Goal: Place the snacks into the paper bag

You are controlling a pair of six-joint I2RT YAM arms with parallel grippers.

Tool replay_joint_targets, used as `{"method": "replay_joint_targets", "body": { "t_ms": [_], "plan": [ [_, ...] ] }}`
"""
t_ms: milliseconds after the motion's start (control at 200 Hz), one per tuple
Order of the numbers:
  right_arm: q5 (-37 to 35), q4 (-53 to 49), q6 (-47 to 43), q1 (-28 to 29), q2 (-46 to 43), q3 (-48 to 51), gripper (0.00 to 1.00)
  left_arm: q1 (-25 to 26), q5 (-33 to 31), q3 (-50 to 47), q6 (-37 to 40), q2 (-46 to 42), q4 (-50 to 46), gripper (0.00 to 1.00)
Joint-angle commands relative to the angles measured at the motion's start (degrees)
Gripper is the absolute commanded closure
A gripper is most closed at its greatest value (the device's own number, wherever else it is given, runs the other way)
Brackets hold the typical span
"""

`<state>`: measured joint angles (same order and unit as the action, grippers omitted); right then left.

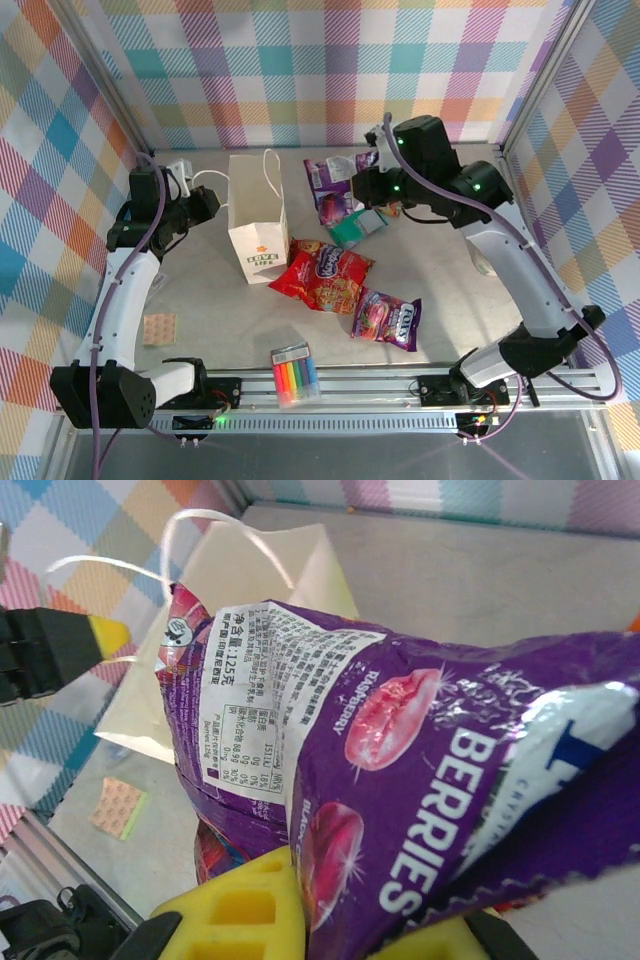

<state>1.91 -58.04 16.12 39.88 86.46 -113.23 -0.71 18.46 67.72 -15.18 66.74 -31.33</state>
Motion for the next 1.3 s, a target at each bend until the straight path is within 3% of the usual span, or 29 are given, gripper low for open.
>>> {"method": "replay_joint_targets", "body": {
  "t_ms": [0, 280, 670, 1295],
  "plan": [
    [-0.36, 1.42, -2.78, 2.56, 1.76, -4.82, 0.89, -0.78, 0.69, -0.49, 0.59, -1.63, 0.21, 0.9],
    [-0.15, 2.69, -4.67, 8.79, 8.1, -14.41, 0.89, -0.77, 0.97, -0.84, 0.04, -1.95, 0.48, 0.9],
    [3.62, 8.37, -3.2, 11.72, 14.03, -20.33, 0.91, -0.78, 1.2, -1.98, 0.06, -2.26, 1.01, 0.9],
    [26.32, 22.88, -2.26, 12.11, 18.39, -17.96, 0.91, -0.78, 2.11, -3.45, -0.64, -2.73, 1.93, 0.9]
  ]
}}
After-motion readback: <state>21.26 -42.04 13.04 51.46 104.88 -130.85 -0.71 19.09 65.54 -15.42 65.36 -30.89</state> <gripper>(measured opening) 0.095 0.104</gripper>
